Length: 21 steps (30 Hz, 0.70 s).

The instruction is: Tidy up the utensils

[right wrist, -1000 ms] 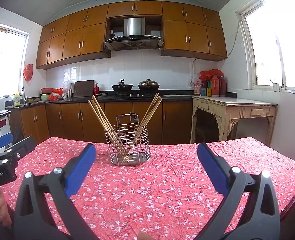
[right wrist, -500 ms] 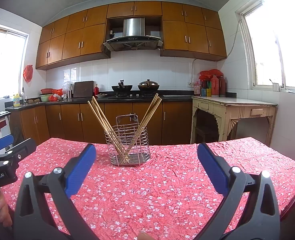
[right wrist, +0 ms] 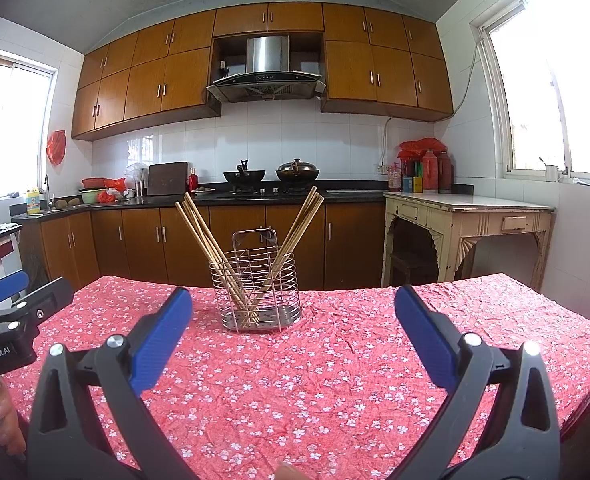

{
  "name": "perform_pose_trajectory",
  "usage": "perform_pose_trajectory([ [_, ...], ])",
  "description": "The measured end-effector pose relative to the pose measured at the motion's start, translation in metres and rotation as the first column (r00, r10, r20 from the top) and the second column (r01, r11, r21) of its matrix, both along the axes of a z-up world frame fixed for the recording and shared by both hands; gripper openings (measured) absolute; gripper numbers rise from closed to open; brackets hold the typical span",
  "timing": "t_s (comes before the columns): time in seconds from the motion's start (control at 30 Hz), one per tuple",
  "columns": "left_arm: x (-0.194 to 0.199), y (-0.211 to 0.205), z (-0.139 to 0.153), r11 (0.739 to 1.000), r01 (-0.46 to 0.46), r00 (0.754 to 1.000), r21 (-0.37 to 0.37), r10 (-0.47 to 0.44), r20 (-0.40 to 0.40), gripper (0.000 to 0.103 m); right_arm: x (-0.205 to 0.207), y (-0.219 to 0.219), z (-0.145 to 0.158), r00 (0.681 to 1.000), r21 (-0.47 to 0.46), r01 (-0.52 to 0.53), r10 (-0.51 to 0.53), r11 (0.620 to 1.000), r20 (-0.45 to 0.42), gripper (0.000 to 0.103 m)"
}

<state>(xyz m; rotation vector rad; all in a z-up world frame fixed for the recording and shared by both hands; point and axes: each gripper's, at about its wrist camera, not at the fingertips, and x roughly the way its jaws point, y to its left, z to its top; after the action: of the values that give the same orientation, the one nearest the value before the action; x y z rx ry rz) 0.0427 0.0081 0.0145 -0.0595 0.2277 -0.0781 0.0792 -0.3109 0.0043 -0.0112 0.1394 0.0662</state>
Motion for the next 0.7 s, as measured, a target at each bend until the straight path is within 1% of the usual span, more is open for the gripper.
perform_pose_trajectory([
  [0.7,-0.0024,0.0001,-0.0002,1.0,0.001,1.0,-0.003,-0.001,0.01,0.101,-0.001,-0.0002,0.0011,1.0,0.004,0.001,-0.001,1.0,0.001,0.099],
])
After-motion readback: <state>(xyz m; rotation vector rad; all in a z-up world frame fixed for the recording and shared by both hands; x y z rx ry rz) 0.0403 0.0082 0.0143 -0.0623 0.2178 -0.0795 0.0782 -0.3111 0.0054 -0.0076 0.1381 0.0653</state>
